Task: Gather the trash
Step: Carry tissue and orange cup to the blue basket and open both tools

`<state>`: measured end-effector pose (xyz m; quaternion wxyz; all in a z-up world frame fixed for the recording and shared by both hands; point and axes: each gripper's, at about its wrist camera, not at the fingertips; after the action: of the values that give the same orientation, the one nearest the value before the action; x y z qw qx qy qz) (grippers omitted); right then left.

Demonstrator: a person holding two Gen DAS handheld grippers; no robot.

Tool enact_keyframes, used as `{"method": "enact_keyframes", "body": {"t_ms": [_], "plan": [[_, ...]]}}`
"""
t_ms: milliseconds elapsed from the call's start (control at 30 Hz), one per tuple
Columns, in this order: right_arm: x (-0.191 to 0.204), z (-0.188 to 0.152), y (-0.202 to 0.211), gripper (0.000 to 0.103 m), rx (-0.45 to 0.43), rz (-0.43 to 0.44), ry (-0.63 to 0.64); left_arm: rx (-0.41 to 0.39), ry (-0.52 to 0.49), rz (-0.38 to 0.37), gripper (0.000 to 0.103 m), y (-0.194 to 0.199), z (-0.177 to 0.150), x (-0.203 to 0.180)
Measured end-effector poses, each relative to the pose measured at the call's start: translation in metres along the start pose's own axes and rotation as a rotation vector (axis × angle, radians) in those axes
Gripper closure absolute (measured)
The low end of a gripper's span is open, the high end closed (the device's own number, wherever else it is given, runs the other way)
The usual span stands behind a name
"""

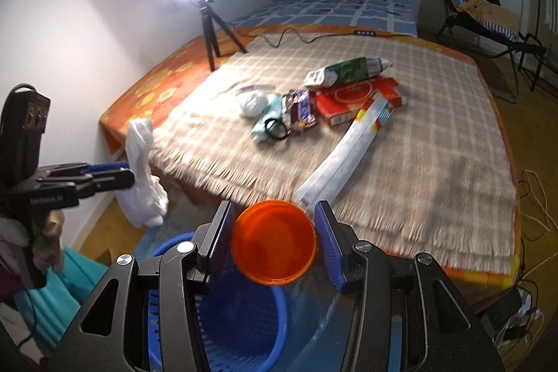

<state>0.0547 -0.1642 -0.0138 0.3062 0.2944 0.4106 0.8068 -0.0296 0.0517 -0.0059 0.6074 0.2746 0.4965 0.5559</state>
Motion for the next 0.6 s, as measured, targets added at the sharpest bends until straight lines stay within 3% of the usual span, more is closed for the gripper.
{"method": "enact_keyframes", "body": {"t_ms": [600], "plan": [[0.039, -0.066, -0.056, 0.057, 0.186, 0.027, 0.078, 0.238, -0.073, 0.033, 0.065, -0.079, -0.077, -0.011]]}}
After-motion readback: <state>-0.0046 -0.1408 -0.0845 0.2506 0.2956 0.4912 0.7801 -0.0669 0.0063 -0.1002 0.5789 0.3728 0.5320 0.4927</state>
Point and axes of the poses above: each gripper's, at about its wrist camera, not at the fingertips, and y roughly against the way its jaws point, x to its left, z to its top, and after that the axes turned 12 degrees about x, right-handed
